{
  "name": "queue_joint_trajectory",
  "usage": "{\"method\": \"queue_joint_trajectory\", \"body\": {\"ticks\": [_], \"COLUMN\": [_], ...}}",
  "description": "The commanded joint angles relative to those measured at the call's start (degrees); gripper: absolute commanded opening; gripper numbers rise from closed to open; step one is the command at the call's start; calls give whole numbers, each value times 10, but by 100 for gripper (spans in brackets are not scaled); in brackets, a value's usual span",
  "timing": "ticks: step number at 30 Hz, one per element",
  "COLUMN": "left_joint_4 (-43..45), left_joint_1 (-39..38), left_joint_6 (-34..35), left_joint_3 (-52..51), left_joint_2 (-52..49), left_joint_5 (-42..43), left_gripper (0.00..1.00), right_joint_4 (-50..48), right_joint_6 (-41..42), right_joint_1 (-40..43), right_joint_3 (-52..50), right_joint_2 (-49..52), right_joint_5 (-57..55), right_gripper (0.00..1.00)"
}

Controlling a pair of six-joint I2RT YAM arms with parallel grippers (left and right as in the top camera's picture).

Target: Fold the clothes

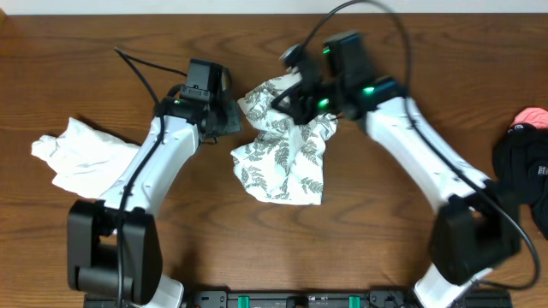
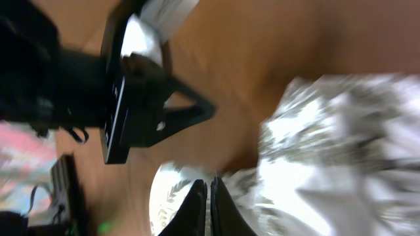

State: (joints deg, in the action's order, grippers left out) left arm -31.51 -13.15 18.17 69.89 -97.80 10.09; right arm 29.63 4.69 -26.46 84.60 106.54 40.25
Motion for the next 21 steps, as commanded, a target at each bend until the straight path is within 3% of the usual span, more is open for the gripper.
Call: {"method": "queue_joint_trajectory", "body": {"ticks": [1,3,10,17,21], "left_joint_4": [-2,-5,-6,-4,3], "left_joint_1": [-2,-3,-3,-3,-3], "left_joint_6": [1,1,1,14,23], "left_joint_3": [-2,-2,-2,-2,-2], "left_joint_2": [-14,-15,-15,-15,-15], "left_joint_5": [62,63,75,75,135], "left_gripper": [11,11,11,11,10], "right_joint_4": [32,93,270,193,181], "right_joint_6": [-12,-11,16,-12,-65], "right_joint_1": [-20,-19,26,46,39], "right_joint_3": [-3,-3,-4,-39,-47], "right_joint_2": [37,40,37,57,72], "right_joint_5": [5,-28,-318,-305,-270], "right_gripper": [3,3,2,3,4]}}
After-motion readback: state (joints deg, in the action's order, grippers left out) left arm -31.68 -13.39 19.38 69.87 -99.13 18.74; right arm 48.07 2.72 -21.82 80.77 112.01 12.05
